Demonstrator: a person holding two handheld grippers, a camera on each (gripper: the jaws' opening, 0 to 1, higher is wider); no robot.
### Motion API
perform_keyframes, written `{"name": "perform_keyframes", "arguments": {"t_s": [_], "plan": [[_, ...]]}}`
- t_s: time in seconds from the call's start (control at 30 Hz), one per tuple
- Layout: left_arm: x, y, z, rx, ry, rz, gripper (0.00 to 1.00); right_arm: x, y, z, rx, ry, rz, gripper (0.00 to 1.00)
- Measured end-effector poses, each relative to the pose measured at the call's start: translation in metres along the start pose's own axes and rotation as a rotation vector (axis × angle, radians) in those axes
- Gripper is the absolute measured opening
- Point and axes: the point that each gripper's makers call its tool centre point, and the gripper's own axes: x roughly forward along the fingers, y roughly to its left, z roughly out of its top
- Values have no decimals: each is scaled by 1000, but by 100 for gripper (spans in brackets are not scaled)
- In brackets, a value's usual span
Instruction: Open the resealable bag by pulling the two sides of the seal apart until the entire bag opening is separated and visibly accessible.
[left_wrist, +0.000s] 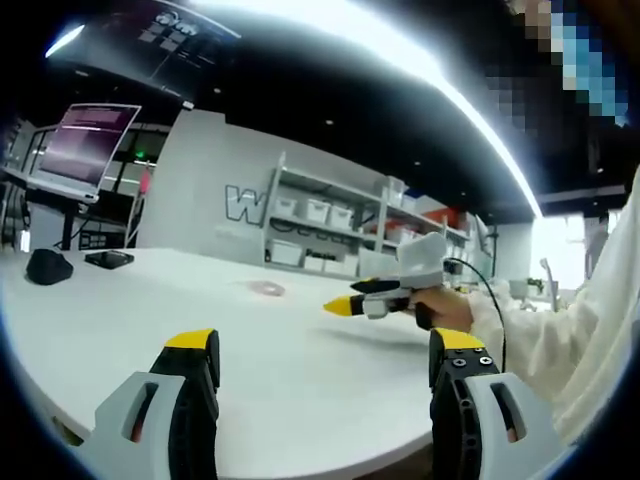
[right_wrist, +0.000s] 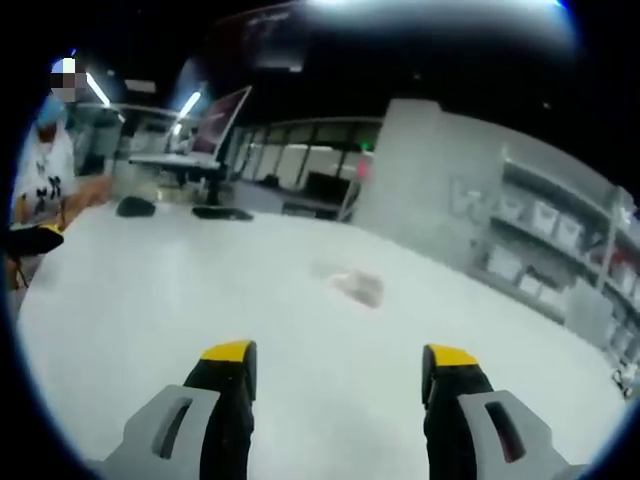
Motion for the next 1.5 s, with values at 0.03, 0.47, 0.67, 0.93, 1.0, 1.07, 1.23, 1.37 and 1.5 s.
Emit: {"name": "perform_keyframes", "arguments": {"t_s": [0.03,0.47,0.67,0.93,1.0,1.07,1.23,1.37,1.5], "plan": [[1,0,0,-1,0,1,85,1,0,0,6,-5,-1,66],[0,0,-2,-3,3,3,85,6,3,0,6,-14,-4,66],[6,2,-3,-6,5,6,85,8,3,1,31,-21,-4,65],[4,2,-3,-8,7,4,85,11,6,5,47,-33,1,65],[4,3,-2,-9,6,6,85,11,6,4,57,-32,0,65],[4,3,-3,-8,6,6,85,11,6,3,64,-29,1,65],[7,2,-4,-9,10,3,85,12,8,1,74,-23,5,65],[8,3,-4,-10,9,5,85,13,7,0,94,-25,4,65],[8,2,-4,-10,9,2,85,14,9,0,139,-31,10,65]]}}
